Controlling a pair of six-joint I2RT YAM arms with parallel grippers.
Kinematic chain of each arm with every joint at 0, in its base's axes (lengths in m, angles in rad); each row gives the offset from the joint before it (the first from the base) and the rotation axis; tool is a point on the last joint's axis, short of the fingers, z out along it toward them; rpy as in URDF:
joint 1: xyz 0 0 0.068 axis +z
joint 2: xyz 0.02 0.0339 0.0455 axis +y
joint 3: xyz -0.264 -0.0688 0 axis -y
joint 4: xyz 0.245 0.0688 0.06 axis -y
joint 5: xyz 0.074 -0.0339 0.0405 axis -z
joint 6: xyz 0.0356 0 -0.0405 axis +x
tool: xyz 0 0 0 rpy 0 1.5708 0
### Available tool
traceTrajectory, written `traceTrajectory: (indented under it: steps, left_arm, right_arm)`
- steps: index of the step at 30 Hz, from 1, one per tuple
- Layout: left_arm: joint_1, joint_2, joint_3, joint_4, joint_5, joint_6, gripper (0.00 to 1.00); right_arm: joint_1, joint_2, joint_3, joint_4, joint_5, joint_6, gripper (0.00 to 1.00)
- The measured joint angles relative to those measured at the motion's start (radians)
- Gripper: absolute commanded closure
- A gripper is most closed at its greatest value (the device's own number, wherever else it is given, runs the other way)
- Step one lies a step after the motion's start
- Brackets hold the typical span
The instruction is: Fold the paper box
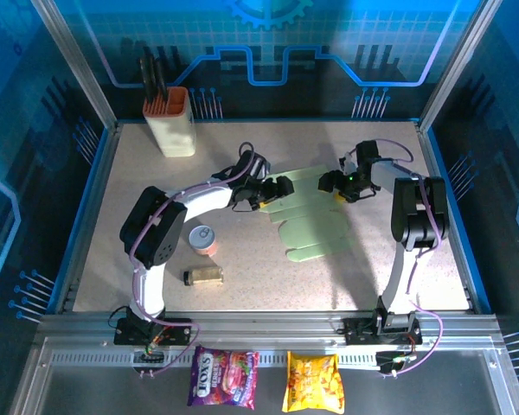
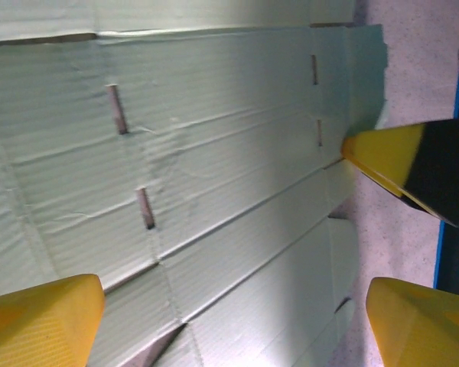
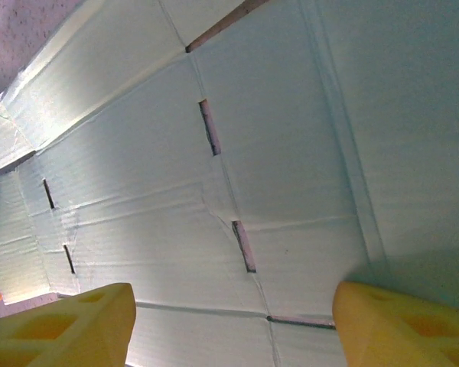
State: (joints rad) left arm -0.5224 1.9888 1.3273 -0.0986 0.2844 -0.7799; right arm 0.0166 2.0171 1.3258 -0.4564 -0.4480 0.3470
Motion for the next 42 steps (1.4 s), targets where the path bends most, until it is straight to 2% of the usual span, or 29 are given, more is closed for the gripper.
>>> traceTrajectory:
  steps: [6,16,22,32,37,42]
  left_arm:
    - [0.049,0.0,-0.053,-0.001,0.0,0.001,0.1]
    - [0.124,-0.006,-0.093,-0.002,0.001,0.05,0.09]
    - [0.164,-0.05,-0.134,-0.041,-0.008,0.102,0.08]
    - [0.194,-0.171,-0.178,-0.156,-0.064,0.185,0.1]
    - [0.194,-0.247,-0.185,-0.17,-0.071,0.204,0.1]
    - [0.194,-0.306,-0.242,-0.168,-0.069,0.207,0.1]
  right_arm:
    - [0.019,-0.04,-0.059,0.016,-0.017,0.008,0.3]
    - [0.13,-0.09,-0.127,0.02,-0.011,0.051,0.3]
    - [0.193,-0.119,-0.149,0.019,0.044,0.078,0.29]
    - [0.226,-0.166,-0.147,-0.03,0.161,0.066,0.29]
    - [0.249,-0.192,-0.121,-0.041,0.151,0.064,0.31]
    - [0.289,-0.198,-0.105,-0.024,0.068,0.064,0.36]
